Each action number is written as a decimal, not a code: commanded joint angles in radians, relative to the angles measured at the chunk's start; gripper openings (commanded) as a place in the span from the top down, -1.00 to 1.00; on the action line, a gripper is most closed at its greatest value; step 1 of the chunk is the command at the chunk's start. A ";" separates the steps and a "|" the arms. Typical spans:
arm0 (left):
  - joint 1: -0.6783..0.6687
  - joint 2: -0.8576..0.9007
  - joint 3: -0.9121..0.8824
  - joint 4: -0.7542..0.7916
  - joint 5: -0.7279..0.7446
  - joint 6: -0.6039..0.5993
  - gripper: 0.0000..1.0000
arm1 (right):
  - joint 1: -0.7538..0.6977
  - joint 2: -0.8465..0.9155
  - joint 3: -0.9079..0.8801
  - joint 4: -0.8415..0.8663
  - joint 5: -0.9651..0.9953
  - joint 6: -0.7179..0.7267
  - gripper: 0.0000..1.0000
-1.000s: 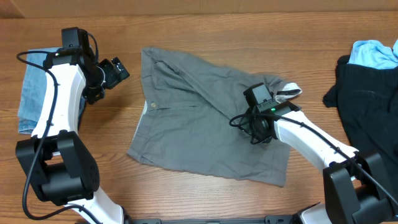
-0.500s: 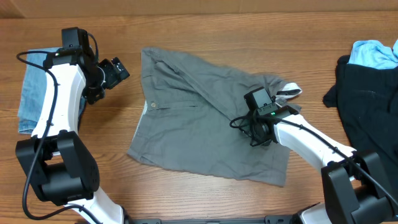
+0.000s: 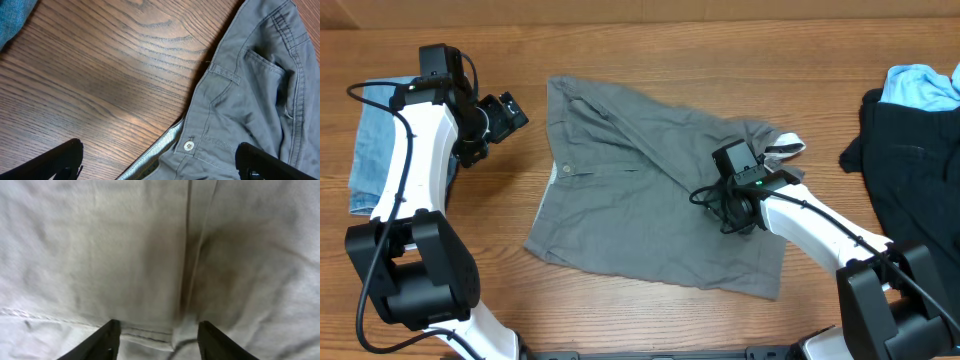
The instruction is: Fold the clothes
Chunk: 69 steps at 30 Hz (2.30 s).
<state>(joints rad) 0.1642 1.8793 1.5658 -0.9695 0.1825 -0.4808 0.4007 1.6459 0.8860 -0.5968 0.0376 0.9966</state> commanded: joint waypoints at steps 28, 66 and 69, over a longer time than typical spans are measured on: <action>-0.001 -0.013 0.005 0.001 -0.007 -0.021 -1.00 | 0.001 -0.049 0.069 0.047 -0.016 -0.168 0.92; -0.001 -0.013 0.005 0.001 -0.007 -0.021 -1.00 | -0.313 0.213 0.492 0.810 0.238 -0.875 -1.00; -0.001 -0.013 0.005 0.002 -0.007 -0.021 -1.00 | -0.318 0.198 0.633 0.524 0.238 -0.872 -1.00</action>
<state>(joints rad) 0.1642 1.8793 1.5658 -0.9691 0.1822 -0.4808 0.0921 1.9060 1.3613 0.0887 0.2287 0.1936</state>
